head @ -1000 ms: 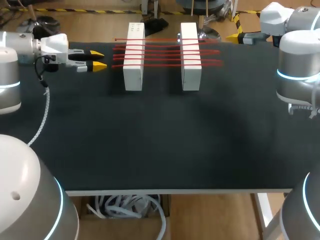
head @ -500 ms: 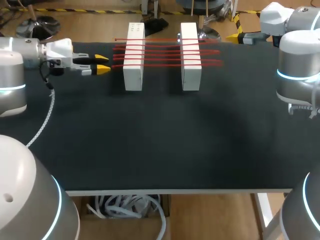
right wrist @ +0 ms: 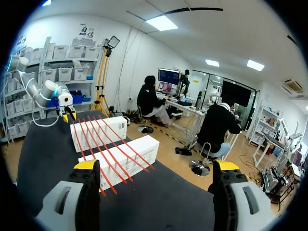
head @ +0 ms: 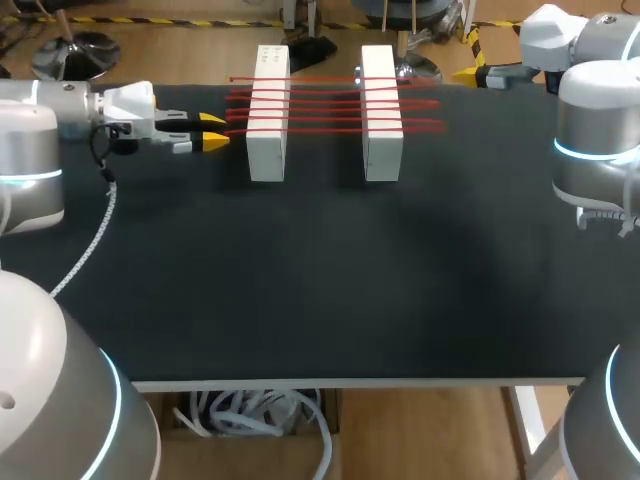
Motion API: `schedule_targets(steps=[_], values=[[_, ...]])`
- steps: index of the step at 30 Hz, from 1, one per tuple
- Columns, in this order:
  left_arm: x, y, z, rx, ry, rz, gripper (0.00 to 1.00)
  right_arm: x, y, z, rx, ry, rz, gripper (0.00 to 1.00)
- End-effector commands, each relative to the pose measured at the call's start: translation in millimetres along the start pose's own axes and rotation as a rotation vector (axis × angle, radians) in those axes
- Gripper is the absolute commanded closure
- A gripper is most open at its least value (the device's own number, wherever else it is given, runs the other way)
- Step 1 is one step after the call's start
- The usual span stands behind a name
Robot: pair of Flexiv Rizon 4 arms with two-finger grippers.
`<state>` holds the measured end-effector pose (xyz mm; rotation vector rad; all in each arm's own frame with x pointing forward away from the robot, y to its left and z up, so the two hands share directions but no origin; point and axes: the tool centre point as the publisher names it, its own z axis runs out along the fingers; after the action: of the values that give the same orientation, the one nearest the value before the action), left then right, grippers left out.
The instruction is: Grab the tape and strap the tape.
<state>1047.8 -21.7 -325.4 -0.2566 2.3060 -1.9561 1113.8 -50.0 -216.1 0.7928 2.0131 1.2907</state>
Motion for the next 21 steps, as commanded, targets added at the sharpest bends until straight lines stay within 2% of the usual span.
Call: schedule_targets(steps=[1,21], values=[[-5.5,6.1,2.2,0.013,0.009,0.001,0.77,0.0,0.0,0.0,0.000,0.000,0.000,0.00],[-4.3,10.9,1.4,0.023,0.008,-0.008,0.86,0.0,0.0,0.0,0.000,0.000,0.000,0.00]])
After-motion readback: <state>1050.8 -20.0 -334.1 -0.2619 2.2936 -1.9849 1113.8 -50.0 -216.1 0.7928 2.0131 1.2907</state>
